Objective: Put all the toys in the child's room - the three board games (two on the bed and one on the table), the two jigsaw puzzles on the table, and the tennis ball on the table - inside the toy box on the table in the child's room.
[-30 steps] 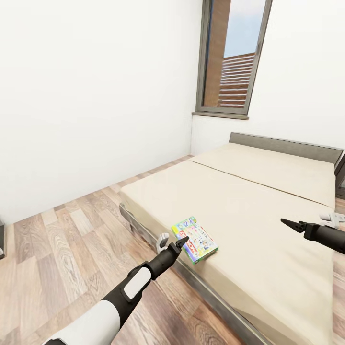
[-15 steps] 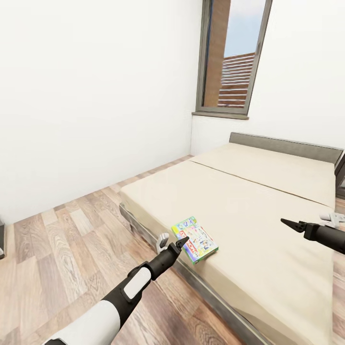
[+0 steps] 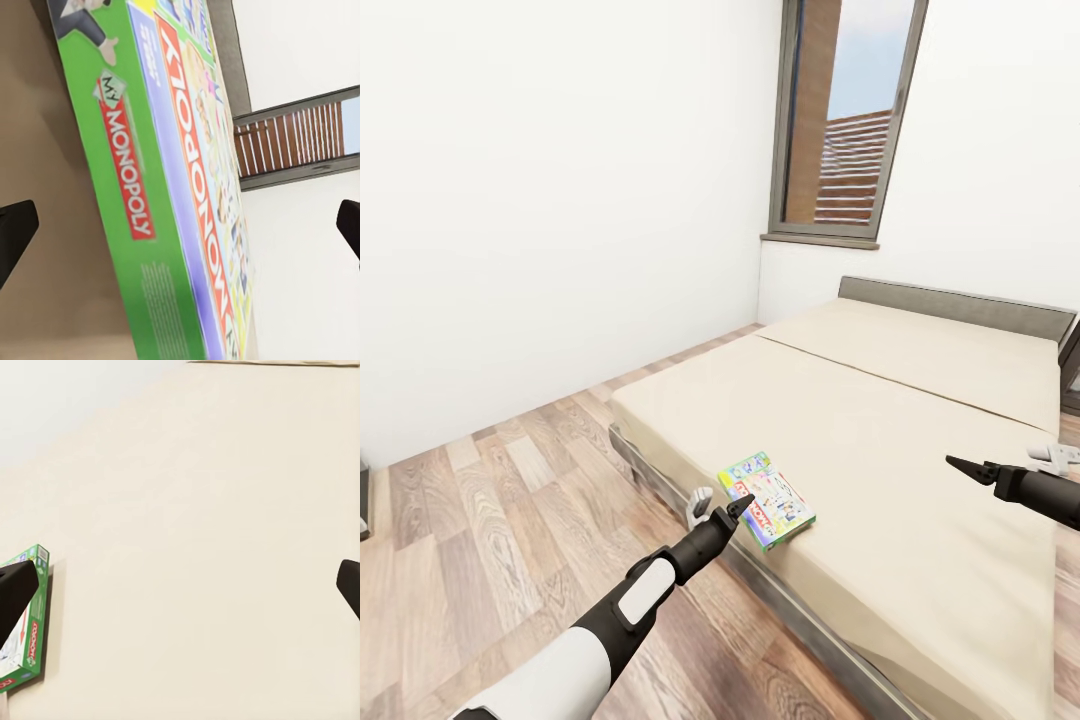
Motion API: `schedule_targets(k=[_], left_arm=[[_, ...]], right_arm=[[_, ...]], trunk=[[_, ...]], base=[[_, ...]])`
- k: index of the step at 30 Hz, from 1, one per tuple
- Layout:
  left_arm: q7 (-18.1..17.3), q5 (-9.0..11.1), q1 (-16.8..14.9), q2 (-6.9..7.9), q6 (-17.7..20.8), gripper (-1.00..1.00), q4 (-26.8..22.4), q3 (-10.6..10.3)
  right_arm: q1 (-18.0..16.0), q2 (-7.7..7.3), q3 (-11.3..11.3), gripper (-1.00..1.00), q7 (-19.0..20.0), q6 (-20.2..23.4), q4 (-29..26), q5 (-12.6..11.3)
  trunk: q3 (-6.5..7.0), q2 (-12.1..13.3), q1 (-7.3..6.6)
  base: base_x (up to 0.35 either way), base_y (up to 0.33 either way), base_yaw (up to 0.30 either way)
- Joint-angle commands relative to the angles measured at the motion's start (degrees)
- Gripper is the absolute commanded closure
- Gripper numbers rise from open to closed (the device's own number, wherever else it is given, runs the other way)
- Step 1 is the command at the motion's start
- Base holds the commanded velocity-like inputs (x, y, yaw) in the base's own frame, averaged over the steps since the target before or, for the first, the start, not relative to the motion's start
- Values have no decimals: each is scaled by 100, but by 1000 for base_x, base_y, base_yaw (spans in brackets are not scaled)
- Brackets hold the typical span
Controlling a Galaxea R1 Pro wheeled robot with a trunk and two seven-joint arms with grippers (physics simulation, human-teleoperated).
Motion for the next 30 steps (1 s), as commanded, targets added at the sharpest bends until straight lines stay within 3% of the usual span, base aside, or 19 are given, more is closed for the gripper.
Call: schedule_targets(k=[1, 30], left_arm=[[-10, 59, -5, 0, 39, -100, 6, -7], [8, 63, -3, 0, 31, -100, 95, -2]], right_arm=[[-6, 1, -9, -100, 58, 29, -4, 54], [-6, 1, -8, -100, 58, 29, -6, 41]], trunk=[[-5, -2, -1], [-5, -2, -1]], base=[[0, 0, -15], [0, 0, -58]])
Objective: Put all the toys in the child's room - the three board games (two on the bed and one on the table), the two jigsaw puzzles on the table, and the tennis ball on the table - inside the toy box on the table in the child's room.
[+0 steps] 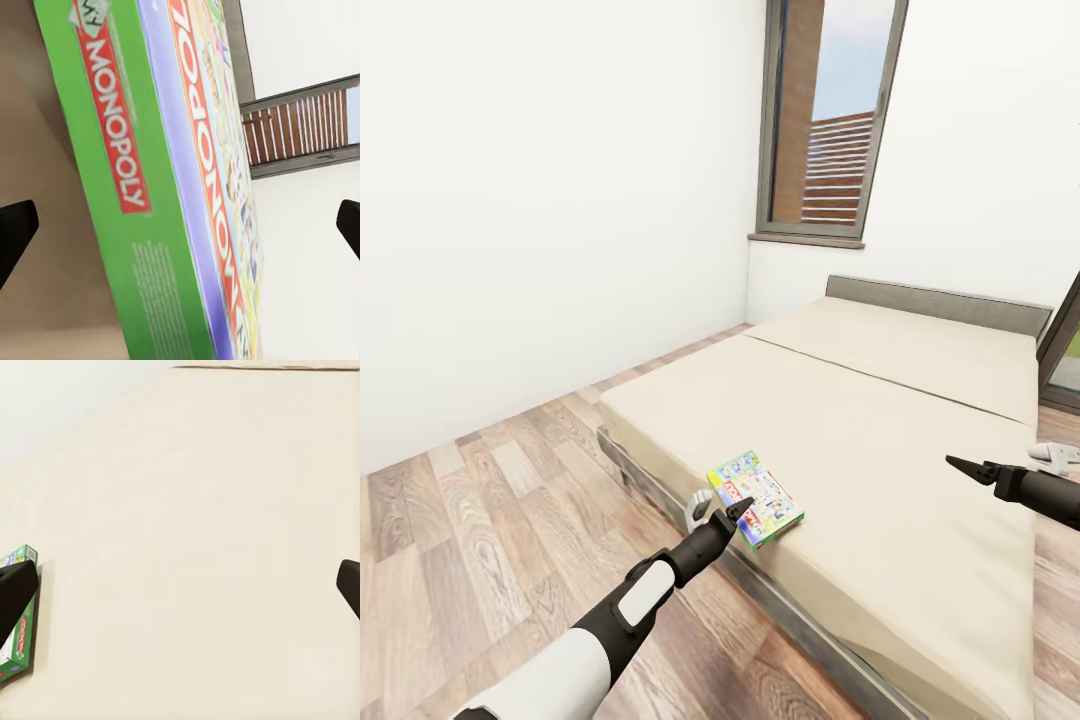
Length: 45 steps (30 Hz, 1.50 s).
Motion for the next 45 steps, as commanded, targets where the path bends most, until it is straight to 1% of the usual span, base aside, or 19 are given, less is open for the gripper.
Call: schedule_targets(k=[1, 10, 11, 45], left_arm=[[-14, 59, -5, 0, 37, -100, 7, -11], [-14, 62, -5, 0, 37, -100, 15, -9], [-14, 62, -5, 0, 37, 100, 15, -9], [-25, 71, 9, 0, 28, 100, 6, -11]], right_arm=[[-6, 0, -10, -100, 57, 29, -4, 53], [-6, 0, -10, -100, 57, 29, -4, 52], [-6, 0, -10, -100, 57, 29, -3, 52], [-6, 5, -9, -100, 57, 29, -4, 52]], trunk=[[-5, -2, -1], [-5, -2, -1], [-5, -2, -1], [-5, -2, -1]], base=[[0, 0, -6], [0, 0, -3], [0, 0, -2], [0, 0, 0]])
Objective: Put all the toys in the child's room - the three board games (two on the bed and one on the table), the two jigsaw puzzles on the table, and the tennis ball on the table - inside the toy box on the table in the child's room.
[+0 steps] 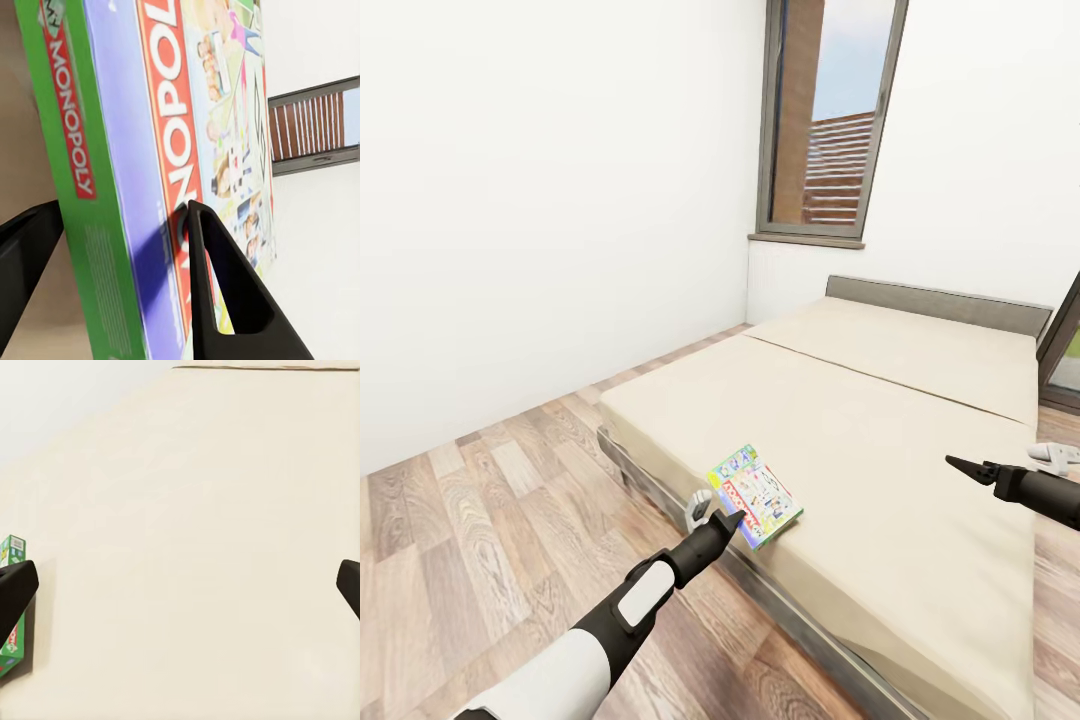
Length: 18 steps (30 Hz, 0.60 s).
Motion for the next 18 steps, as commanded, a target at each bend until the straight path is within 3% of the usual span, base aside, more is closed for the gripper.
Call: schedule_targets(k=[1, 18], left_arm=[[-1, 18, -2, 0, 26, 100, 14, -8], [-32, 11, 21, 0, 21, 100, -11, -12]], right_arm=[[-6, 1, -10, -100, 57, 30, -4, 53], [-7, -2, -10, -100, 57, 30, -4, 32]], trunk=[[-6, -2, -1], [-6, -2, -1]], base=[[0, 0, 0], [0, 0, 0]])
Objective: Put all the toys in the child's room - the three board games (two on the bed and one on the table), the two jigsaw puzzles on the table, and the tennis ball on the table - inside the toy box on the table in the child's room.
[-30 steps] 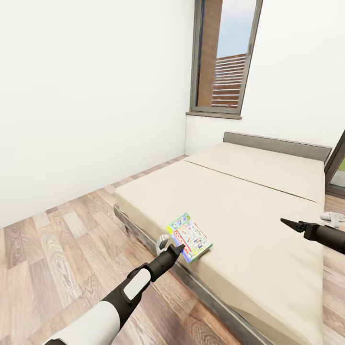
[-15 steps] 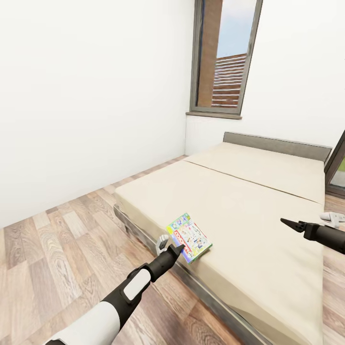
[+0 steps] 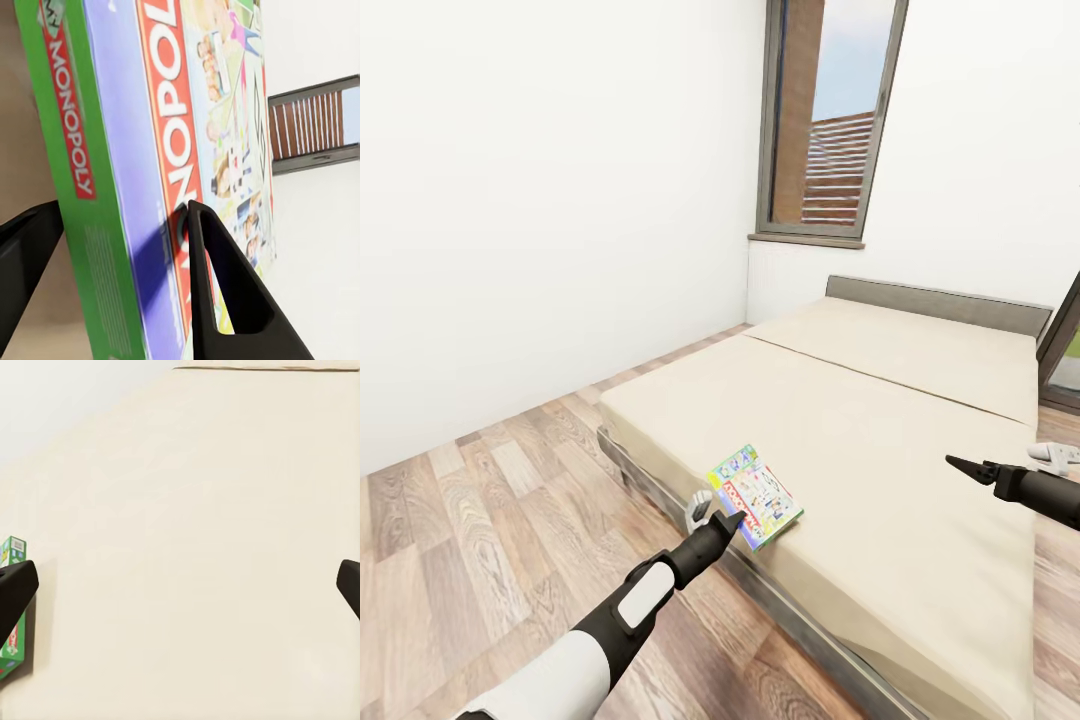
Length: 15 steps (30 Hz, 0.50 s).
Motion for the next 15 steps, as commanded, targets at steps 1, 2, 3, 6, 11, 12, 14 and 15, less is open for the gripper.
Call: schedule_targets(k=[1, 2, 3, 6, 11, 12, 14, 15], left_arm=[[-7, 44, -1, 0, 33, 100, -2, -15], [-10, 43, 3, 0, 32, 100, -12, -16], [-10, 43, 3, 0, 32, 100, -12, -16], [-18, 37, 9, 3, 31, 100, -25, -16], [-30, 24, 21, 5, 25, 100, -43, -20], [-39, 17, 24, 7, 24, 100, -47, -22], [-51, 11, 28, 10, 24, 100, -55, -23], [-68, 5, 33, 15, 23, 100, -67, -23]], right_arm=[[-6, 0, -10, -100, 56, 31, -4, 50], [-6, 0, -10, -100, 56, 31, -4, 50], [-6, 0, -10, -100, 56, 31, -4, 50], [-6, 0, -10, -100, 56, 31, -3, 48], [-2, -1, -12, -100, 56, 31, -3, 65], [-1, 1, -14, -100, 56, 31, -3, 65], [3, 2, -15, -100, 56, 29, -3, 63], [15, 2, -15, -100, 56, 26, -3, 61]], trunk=[[-5, -2, -1], [-5, -2, -1], [-5, -2, -1], [-5, -2, -1], [-5, -2, -1], [-5, -2, -1], [-5, -2, -1], [-5, -2, -1]], base=[[0, 0, 0], [0, 0, 0], [0, 0, 0], [0, 0, 0], [0, 0, 0], [0, 0, 0], [0, 0, 0], [0, 0, 0]])
